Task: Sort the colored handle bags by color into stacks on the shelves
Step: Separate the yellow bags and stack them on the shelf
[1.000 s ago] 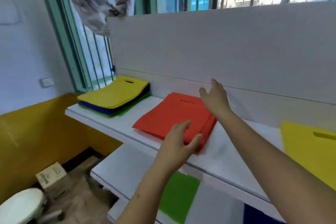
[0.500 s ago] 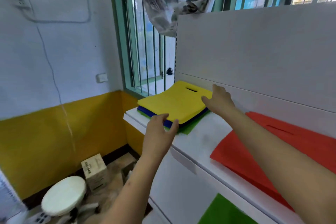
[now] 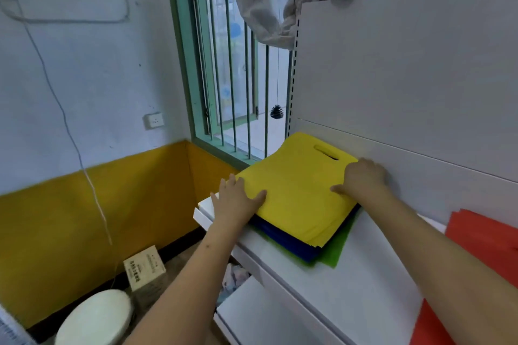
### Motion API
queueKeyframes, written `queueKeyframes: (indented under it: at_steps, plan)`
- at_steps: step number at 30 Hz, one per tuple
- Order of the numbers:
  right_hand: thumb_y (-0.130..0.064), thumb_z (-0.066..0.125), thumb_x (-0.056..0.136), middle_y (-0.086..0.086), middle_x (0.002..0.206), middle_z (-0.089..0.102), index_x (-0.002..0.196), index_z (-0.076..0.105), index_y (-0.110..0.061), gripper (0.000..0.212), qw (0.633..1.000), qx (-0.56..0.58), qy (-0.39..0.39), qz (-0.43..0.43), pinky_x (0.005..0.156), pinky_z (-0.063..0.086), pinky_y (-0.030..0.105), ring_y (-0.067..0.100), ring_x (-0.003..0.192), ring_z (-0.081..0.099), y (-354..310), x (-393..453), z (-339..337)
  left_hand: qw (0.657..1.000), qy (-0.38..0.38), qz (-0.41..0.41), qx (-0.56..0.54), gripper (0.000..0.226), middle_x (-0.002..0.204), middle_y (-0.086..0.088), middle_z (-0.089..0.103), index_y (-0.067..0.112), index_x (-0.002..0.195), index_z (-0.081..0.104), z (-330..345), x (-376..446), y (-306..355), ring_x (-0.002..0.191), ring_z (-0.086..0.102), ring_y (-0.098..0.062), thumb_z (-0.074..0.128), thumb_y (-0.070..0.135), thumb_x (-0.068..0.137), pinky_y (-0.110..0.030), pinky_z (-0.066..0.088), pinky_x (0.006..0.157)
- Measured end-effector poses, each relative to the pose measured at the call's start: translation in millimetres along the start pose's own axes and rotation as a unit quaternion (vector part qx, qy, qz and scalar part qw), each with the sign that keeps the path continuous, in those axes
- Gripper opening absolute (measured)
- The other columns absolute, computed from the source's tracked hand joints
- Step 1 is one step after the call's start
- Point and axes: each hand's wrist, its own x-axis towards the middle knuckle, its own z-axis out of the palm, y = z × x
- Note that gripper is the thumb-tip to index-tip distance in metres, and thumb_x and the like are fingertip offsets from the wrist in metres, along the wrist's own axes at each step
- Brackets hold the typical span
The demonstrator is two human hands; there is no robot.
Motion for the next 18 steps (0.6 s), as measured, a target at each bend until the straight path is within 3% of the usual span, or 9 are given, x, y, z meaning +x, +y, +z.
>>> queueKeyframes:
  at_steps: [3,6,8,11,13,14,15,16,18]
  plan:
    - [-0.063,0.054,0.088,0.010,0.129,0.053,0.113,0.061,-0.015,0.055,0.999,-0.026,0.018,0.005,0.091,0.042,0.035,0.024,0.117,0.051,-8.2,-2.9,1.7,0.999,0.033,0.023,0.032,0.072,0.162,-0.001,0.021,0.021,0.149,0.037,9.0,-0.1,0.2,0.151,0.005,-0.025,0.037,0.066,0.093,-0.059,-0.002,0.117]
    - [-0.027,0.049,0.099,0.005,0.121,0.057,0.112,0.061,-0.015,0.021,0.997,-0.062,0.033,-0.010,0.078,0.041,0.028,0.021,0.111,0.054,-25.5,-10.3,7.1,0.995,0.043,0.069,0.050,0.053,0.159,0.003,0.029,0.026,0.143,0.045,5.5,-3.0,7.1,0.151,0.006,-0.024,0.035,0.054,0.100,-0.060,-0.006,0.116]
    - [-0.007,0.043,0.097,0.003,0.118,0.058,0.108,0.060,-0.015,0.022,0.995,-0.088,0.036,-0.020,0.078,0.041,0.026,0.019,0.111,0.054,-40.2,-19.3,12.7,0.991,0.036,0.106,0.068,0.045,0.156,0.005,0.034,0.029,0.141,0.048,3.8,-5.1,11.1,0.151,0.008,-0.024,0.033,0.046,0.103,-0.061,-0.009,0.115]
    - [-0.004,0.040,0.096,0.004,0.119,0.058,0.109,0.060,-0.014,0.026,0.998,-0.056,0.038,-0.011,0.075,0.040,0.026,0.019,0.111,0.055,-48.3,-31.0,10.6,0.984,0.039,0.156,0.072,0.037,0.145,0.004,0.049,0.026,0.132,0.058,-0.1,-5.2,13.3,0.149,0.017,-0.023,0.036,0.034,0.103,-0.058,-0.011,0.116]
    - [-0.013,0.038,0.100,0.005,0.128,0.056,0.117,0.059,-0.012,0.027,0.997,0.058,0.054,-0.007,0.078,0.042,0.029,0.022,0.116,0.053,-38.9,-32.2,8.6,0.988,0.026,0.144,-0.046,0.034,0.132,-0.006,0.059,0.014,0.126,0.062,-1.6,-6.8,16.7,0.139,0.037,-0.026,0.043,0.026,0.100,-0.051,0.006,0.119]
    - [-0.021,0.036,0.103,0.006,0.133,0.053,0.122,0.059,-0.013,0.031,0.991,0.121,0.057,0.000,0.084,0.043,0.032,0.025,0.121,0.050,-33.4,-39.1,4.8,0.980,0.015,0.130,-0.152,0.033,0.121,-0.012,0.064,0.007,0.121,0.064,-7.1,-9.2,19.9,0.124,0.051,-0.029,0.047,0.024,0.098,-0.048,0.026,0.112]
    - [-0.027,0.036,0.104,0.007,0.133,0.054,0.122,0.062,-0.014,0.034,0.980,0.184,0.080,0.012,0.085,0.044,0.034,0.029,0.122,0.050,-26.7,-46.3,2.8,0.958,0.013,0.117,-0.262,0.031,0.107,-0.015,0.066,0.004,0.114,0.066,-14.1,-12.5,24.3,0.104,0.059,-0.030,0.049,0.023,0.096,-0.046,0.042,0.094]
    - [-0.030,0.037,0.104,0.009,0.123,0.059,0.113,0.066,-0.013,0.035,0.963,0.240,0.117,0.031,0.079,0.044,0.036,0.032,0.115,0.054,-19.4,-57.1,0.0,0.930,0.014,0.112,-0.349,0.026,0.097,-0.012,0.064,0.006,0.107,0.066,-21.9,-17.9,30.5,0.089,0.060,-0.028,0.050,0.023,0.096,-0.041,0.046,0.077]
    - [-0.031,0.040,0.102,0.011,0.094,0.063,0.091,0.067,-0.007,0.037,0.930,0.305,0.189,0.080,0.062,0.035,0.034,0.033,0.093,0.061,-2.2,-81.9,-5.7,0.888,-0.025,0.107,-0.446,0.012,0.094,-0.003,0.058,0.024,0.103,0.058,-36.1,-30.2,48.7,0.080,0.056,-0.021,0.047,0.022,0.098,-0.034,0.043,0.065]
